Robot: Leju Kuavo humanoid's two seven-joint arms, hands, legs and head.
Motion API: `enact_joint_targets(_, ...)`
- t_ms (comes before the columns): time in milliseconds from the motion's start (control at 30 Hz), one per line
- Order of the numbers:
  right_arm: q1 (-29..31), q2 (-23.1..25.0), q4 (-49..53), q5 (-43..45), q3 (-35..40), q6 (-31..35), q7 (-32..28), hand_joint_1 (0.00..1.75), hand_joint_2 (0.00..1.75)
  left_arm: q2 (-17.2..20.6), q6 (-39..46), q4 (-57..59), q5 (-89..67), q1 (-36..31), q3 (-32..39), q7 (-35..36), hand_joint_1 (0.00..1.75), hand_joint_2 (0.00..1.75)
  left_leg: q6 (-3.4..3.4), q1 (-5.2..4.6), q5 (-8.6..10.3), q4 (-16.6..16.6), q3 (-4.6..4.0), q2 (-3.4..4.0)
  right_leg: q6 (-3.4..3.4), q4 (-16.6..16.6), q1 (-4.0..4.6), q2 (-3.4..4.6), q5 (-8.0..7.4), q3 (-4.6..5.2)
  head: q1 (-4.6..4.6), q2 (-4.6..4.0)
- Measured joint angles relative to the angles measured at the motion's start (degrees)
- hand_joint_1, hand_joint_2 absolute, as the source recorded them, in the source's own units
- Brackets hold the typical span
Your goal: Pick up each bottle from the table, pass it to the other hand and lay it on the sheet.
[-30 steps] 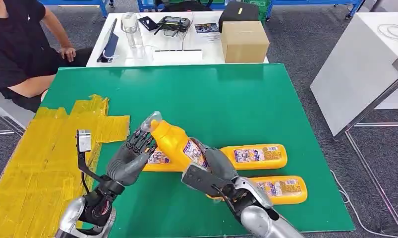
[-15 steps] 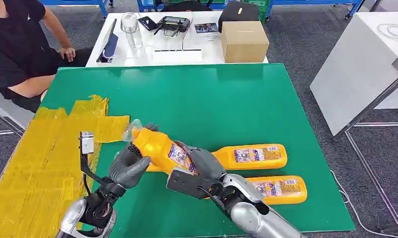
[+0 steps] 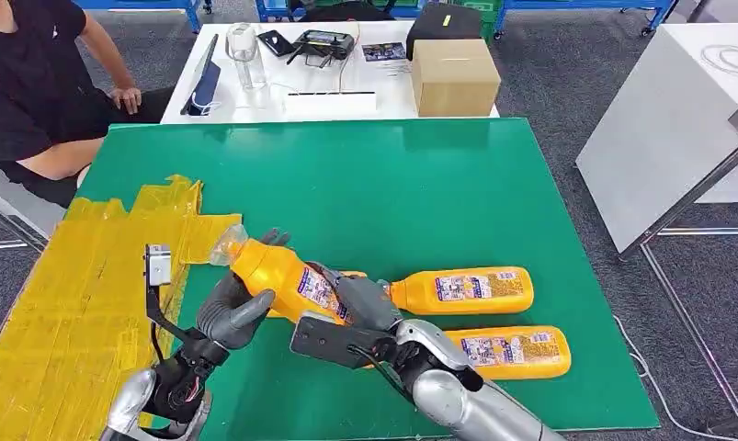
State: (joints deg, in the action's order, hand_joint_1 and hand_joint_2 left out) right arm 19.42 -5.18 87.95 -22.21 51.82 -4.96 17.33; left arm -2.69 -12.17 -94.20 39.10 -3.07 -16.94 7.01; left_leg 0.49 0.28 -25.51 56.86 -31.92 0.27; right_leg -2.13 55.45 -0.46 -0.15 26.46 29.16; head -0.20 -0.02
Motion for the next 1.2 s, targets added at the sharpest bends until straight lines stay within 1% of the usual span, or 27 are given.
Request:
enact_joint_targets(233,1.5,0.5,-0.9,1.6,1.7,-0.9,0.0,1.75,1.75,0.0,0.7,0.4,0.5,-1.3,-0.1,0.1,0.0,1.75,0.0,0.0,0.0,0.0,0.0,0.0,0.0,0.0,0.03,0.01,0.0,0.01,0.0,0.0)
enact_joint_targets(700,3.6,1.2,-2.3,3.0,3.7,-1.8,0.1,1.75,1.75,0.0,1.0,0.7,0.6,-1.5,-0.1,0.1,0.0,1.75,0.0,0.0,0.0,0.0,0.0,0.02,0.0,0.0,0.01,0.01,0.0,0.01,0.02,0.0)
enact_joint_targets(1200,4.4,1.3,-3.4,3.9,4.8,-2.5,0.2,1.75,1.75,0.0,2.3,1.0,0.6,-1.6,-0.1,-0.1,0.0,1.75,0.0,0.0,0.0,0.0,0.0,0.02,0.0,0.0,0.02,0.01,0.0,0.02,0.0,0.0)
